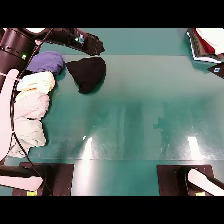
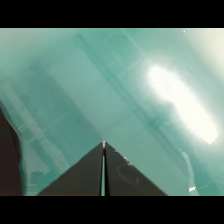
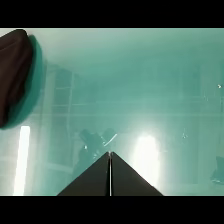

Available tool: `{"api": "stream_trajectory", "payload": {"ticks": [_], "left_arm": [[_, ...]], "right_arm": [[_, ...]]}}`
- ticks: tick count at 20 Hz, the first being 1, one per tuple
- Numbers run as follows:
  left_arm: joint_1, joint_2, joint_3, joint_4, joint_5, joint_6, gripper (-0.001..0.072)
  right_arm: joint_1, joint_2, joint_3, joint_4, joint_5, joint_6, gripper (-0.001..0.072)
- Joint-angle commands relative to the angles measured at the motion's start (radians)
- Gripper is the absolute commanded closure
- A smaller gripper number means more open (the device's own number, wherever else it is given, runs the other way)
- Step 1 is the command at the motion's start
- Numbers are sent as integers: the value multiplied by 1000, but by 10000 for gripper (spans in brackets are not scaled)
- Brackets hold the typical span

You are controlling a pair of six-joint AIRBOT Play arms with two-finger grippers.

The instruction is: Fold the shirts.

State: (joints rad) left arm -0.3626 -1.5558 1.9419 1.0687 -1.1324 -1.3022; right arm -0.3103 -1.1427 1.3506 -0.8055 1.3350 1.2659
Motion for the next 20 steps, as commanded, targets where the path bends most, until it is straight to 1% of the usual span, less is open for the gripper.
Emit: {"api": "stream_trajectory", "payload": {"ticks": [1, 9, 13, 14, 15, 16, 19, 20], "left_arm": [[0, 0, 0, 0, 0, 0, 685], [0, 0, 0, -1, 0, 0, 685], [0, 0, 0, -44, -2, -6, 684], [0, -1, 0, -26, 4, -6, 591], [0, -3, 0, 24, 11, -8, 213], [0, -12, 0, 101, 19, -41, 33], [14, -80, -3, 446, -14, -243, 33], [43, -120, -3, 474, -39, -283, 33]], "right_arm": [[1, 0, 0, 0, 0, 0, 693], [1, 0, 0, 0, 0, 0, 693], [2, 0, 0, 3, -17, 0, 693], [2, 0, 0, 2, -40, 0, 693], [2, 0, 0, 2, -56, 1, 692], [2, 0, 0, 2, -60, 1, 693], [4, 0, 0, 2, -57, 1, 692], [4, 0, 0, 2, -57, 1, 692]]}}
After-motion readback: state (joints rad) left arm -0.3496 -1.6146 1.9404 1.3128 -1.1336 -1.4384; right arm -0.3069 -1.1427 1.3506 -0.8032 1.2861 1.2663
